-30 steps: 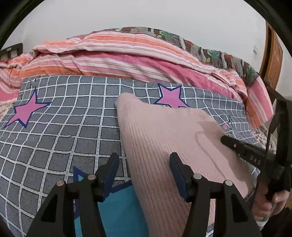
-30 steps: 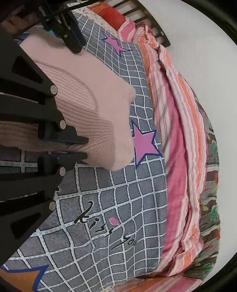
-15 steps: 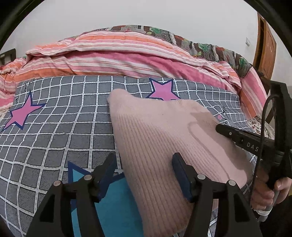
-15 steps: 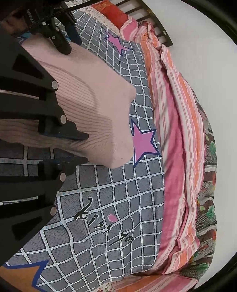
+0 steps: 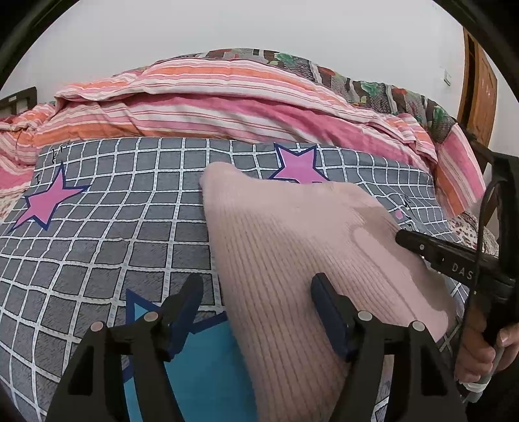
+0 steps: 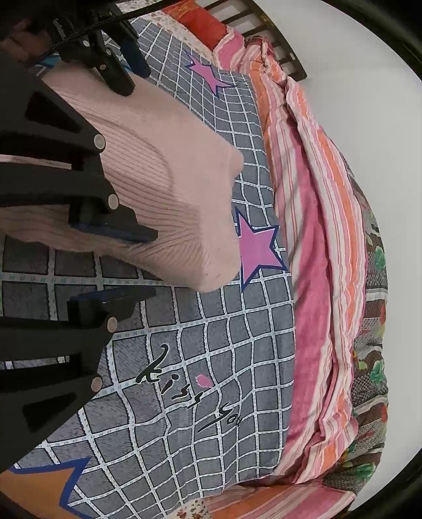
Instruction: Fold small clothes
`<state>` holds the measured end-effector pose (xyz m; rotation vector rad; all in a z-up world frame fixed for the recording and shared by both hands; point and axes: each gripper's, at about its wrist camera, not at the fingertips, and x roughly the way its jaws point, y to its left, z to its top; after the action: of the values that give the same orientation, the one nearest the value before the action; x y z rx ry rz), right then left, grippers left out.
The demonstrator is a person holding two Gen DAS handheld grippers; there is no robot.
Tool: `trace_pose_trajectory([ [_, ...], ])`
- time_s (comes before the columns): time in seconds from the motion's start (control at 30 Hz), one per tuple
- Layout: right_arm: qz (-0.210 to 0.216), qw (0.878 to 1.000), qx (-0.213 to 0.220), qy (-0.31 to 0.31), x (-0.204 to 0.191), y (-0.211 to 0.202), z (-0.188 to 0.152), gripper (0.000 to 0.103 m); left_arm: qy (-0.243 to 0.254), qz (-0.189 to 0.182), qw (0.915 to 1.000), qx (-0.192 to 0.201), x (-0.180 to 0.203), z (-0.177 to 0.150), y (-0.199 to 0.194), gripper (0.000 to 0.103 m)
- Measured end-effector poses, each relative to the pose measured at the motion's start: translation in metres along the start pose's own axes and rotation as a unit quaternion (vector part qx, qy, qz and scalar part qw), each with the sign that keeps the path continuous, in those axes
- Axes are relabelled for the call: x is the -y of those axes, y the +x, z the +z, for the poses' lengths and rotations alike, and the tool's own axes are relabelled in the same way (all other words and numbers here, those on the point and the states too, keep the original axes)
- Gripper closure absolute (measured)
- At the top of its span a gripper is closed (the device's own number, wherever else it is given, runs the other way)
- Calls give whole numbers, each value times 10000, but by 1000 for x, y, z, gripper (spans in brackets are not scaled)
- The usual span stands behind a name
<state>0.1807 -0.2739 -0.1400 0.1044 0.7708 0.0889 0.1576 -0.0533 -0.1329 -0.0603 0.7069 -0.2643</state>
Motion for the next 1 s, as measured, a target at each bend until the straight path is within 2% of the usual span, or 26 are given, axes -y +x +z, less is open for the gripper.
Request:
trace_pose_trajectory([
  [0.5, -73, 9999, 48, -72, -3, -6, -3, 76, -22, 59, 10000, 44, 0, 0, -1, 34],
  [0.77, 49, 9998, 124, -127, -8, -16, -5, 76, -68, 116, 9999, 97, 1, -2, -2, 34],
  [1.0, -207, 9996, 74, -183, -10, -12, -11, 76, -114, 127, 9998, 112, 1, -3, -2, 34],
])
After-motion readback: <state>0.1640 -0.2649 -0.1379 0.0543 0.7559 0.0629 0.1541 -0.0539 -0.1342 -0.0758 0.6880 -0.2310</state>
